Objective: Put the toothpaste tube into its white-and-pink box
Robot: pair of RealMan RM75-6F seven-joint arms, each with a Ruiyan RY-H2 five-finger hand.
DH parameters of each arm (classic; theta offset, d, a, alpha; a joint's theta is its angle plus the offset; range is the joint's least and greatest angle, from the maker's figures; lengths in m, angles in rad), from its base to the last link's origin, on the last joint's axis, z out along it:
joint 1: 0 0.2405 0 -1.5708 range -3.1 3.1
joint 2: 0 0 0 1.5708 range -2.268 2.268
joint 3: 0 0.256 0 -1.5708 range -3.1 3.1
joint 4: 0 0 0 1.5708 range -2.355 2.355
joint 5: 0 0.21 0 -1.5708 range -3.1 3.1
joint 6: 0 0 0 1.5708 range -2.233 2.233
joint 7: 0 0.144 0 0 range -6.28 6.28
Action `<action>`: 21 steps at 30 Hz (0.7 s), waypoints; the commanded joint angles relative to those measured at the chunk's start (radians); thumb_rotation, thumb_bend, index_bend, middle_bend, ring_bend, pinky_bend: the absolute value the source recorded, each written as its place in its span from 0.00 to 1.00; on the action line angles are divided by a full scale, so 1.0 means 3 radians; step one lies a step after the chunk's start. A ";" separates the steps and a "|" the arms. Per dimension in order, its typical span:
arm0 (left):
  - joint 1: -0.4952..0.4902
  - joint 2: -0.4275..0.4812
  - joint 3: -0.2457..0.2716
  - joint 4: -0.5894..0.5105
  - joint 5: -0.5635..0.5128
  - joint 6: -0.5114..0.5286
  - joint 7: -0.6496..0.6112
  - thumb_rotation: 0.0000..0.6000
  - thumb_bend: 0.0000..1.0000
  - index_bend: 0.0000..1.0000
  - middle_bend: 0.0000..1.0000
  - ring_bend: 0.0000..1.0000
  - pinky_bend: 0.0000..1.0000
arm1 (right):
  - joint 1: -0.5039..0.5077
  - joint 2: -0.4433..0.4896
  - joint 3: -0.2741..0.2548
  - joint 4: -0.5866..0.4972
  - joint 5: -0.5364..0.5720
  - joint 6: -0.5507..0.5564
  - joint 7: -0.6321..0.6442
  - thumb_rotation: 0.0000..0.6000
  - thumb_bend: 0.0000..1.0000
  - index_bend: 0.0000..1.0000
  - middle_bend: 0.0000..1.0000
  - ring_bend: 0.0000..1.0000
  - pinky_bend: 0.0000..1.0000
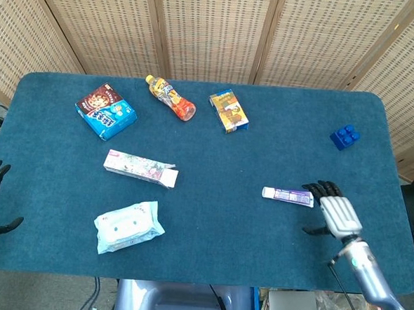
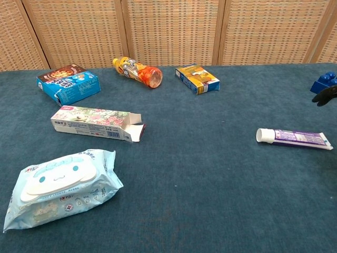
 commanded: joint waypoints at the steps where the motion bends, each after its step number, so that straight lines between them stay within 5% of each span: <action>1: -0.0024 -0.0015 -0.0034 0.0024 -0.0069 -0.0045 -0.0006 1.00 0.17 0.00 0.00 0.00 0.00 | 0.0300 -0.0446 0.0176 0.0415 0.0468 -0.0241 -0.0172 1.00 0.00 0.28 0.31 0.21 0.22; 8: -0.0051 -0.0017 -0.0069 0.0046 -0.0196 -0.0134 -0.0023 1.00 0.17 0.00 0.00 0.00 0.00 | 0.0381 -0.0678 0.0201 0.0674 0.0665 -0.0268 -0.0259 1.00 0.15 0.31 0.33 0.23 0.26; 21: -0.0076 -0.0001 -0.0088 0.0044 -0.0246 -0.0187 -0.0059 1.00 0.17 0.00 0.00 0.00 0.00 | 0.0435 -0.0928 0.0191 0.0891 0.0825 -0.0259 -0.0339 1.00 0.21 0.35 0.37 0.26 0.26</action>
